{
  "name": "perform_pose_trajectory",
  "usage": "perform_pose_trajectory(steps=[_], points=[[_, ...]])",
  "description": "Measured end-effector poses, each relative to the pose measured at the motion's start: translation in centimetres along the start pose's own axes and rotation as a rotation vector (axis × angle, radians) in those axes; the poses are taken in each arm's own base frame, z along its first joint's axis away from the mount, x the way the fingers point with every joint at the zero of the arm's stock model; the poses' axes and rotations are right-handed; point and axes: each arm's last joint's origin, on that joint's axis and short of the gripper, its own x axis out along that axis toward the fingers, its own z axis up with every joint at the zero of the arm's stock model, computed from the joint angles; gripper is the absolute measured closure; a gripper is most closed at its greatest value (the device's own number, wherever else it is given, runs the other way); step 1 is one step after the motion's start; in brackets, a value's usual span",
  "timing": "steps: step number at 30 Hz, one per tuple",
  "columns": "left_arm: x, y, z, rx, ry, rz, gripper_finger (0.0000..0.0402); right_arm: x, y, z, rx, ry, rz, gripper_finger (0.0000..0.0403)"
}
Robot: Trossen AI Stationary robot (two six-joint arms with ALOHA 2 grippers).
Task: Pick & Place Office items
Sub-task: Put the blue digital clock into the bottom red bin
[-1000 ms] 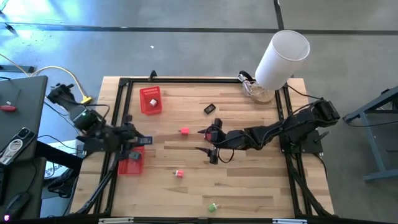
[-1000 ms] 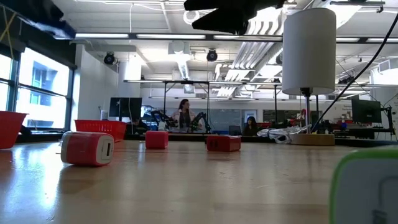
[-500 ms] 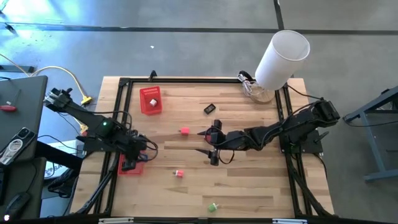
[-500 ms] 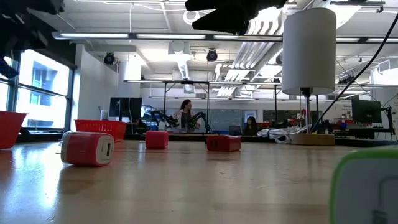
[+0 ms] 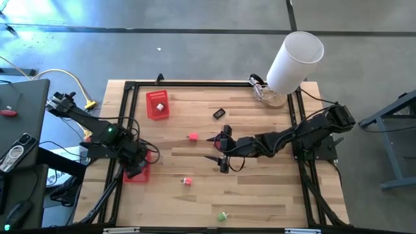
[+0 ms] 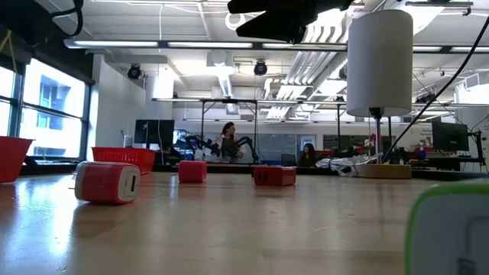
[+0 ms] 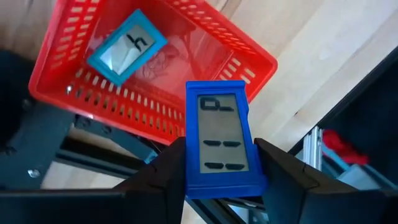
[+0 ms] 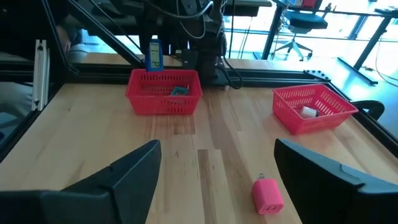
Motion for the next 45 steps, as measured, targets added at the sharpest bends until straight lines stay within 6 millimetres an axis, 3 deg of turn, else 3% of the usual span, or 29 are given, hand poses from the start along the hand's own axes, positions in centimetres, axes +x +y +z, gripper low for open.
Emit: perform_pose_trajectory(steps=[9, 14, 31, 45], points=[[0.3, 0.5, -0.1, -0.14, 0.043, 0.083, 0.0254, 0.0, 0.2, 0.0, 0.0, 0.008, 0.085, 0.0101], [1.2, 0.0, 0.4, -0.059, 0.094, 0.157, 0.0254, 0.0, 0.3, -0.1, -0.001, 0.012, 0.105, 0.0101], [6.6, -1.2, 5.7, 0.037, 0.432, 0.264, 0.0254, 0.0, 0.3, -0.1, 0.0, 0.013, 0.104, 0.0101], [6.7, -0.4, 7.5, 0.04, 0.424, 0.252, 0.0254, 0.0, 0.3, -0.3, -0.006, 0.031, 0.108, 0.0101]])
